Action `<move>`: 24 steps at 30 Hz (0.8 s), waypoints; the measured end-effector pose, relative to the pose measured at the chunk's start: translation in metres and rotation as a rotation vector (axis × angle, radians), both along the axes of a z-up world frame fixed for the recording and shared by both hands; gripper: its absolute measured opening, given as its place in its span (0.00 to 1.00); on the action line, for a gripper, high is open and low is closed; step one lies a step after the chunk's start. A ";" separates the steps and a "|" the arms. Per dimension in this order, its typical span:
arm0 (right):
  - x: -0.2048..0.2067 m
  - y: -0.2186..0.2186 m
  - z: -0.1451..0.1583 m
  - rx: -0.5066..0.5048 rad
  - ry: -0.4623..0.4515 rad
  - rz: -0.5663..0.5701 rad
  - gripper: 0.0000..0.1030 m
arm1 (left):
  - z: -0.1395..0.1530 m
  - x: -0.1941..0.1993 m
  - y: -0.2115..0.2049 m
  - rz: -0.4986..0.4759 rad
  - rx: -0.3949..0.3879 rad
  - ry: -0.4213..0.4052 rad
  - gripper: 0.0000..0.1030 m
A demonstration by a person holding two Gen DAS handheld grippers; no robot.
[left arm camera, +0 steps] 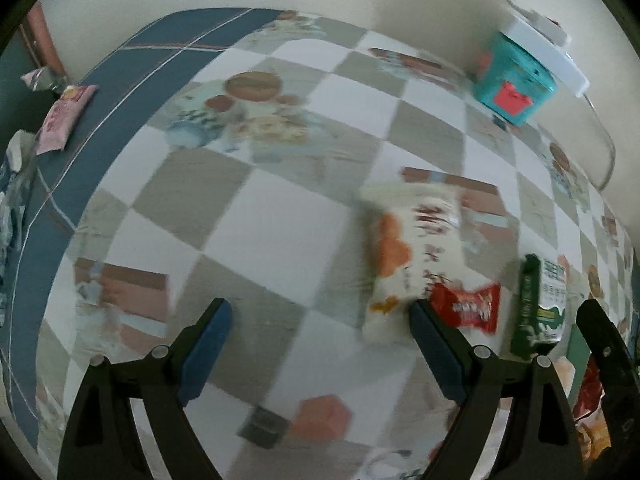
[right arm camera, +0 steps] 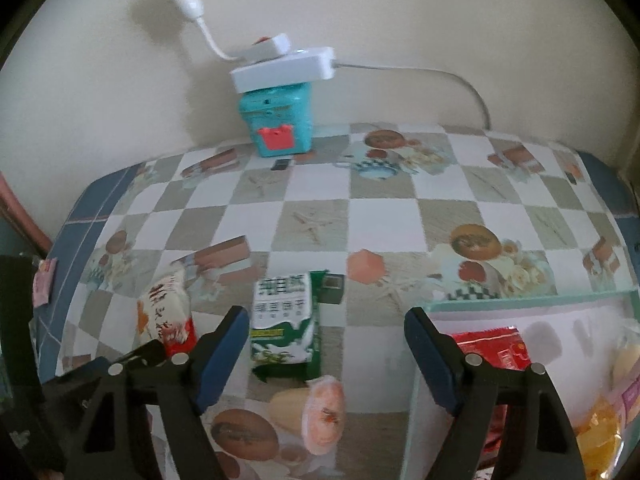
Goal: Organize snacks
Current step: 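Reach the right tool to the green-white biscuit carton while the left tool approaches the red candy, then close the right tool on the biscuit carton while the left tool grasps the red candy packet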
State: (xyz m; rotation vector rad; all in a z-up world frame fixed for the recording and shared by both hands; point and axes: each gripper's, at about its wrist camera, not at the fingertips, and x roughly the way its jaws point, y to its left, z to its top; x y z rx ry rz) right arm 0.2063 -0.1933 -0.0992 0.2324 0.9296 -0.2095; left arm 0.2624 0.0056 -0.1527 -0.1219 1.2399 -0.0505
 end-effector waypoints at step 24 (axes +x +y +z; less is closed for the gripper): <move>0.019 0.017 -0.037 -0.002 0.078 0.055 0.42 | 0.015 0.004 -0.022 -0.072 -0.110 -0.021 0.88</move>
